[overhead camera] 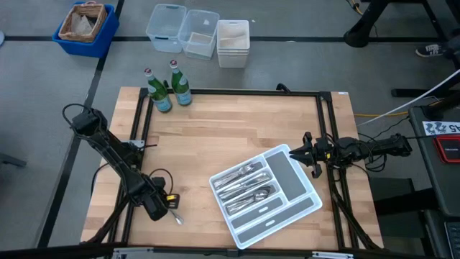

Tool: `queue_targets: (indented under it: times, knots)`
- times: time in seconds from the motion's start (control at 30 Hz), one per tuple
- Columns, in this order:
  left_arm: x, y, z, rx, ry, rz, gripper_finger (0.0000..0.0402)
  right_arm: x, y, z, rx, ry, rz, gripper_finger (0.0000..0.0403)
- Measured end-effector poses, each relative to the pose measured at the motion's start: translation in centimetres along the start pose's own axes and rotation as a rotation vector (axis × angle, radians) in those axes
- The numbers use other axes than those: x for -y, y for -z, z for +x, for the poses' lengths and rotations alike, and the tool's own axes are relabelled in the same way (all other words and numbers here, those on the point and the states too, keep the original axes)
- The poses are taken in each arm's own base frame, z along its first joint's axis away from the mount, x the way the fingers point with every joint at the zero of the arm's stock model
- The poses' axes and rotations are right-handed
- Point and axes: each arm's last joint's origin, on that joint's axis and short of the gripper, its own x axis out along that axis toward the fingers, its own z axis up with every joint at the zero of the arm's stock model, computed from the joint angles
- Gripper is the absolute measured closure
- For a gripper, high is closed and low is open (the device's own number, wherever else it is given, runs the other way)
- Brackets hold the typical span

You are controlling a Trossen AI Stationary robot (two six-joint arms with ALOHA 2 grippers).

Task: Sort silverware
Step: Put the silver spoon into the white silverware tray

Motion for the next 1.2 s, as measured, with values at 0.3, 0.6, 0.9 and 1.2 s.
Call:
queue_targets:
  times: [0.3,0.6,0.9,1.2]
  knots:
    - [-1.3,-1.4,1.5,0.040,-0.032,-0.029,0.0277,0.0,0.0,0.0,0.000,0.000,0.000,0.0327]
    - [-1.6,-2.1,2.0,0.073,-0.022,-0.038,0.0277,0.0,0.0,0.0,0.000,0.000,0.000,0.0327]
    - [-1.3,-3.1,1.8,0.151,-0.001,-0.074,0.0277,0.0,0.0,0.0,0.000,0.000,0.000,0.0327]
    - [-1.1,-3.5,1.7,0.173,0.015,-0.089,0.0277,0.0,0.0,0.0,0.000,0.000,0.000,0.0327]
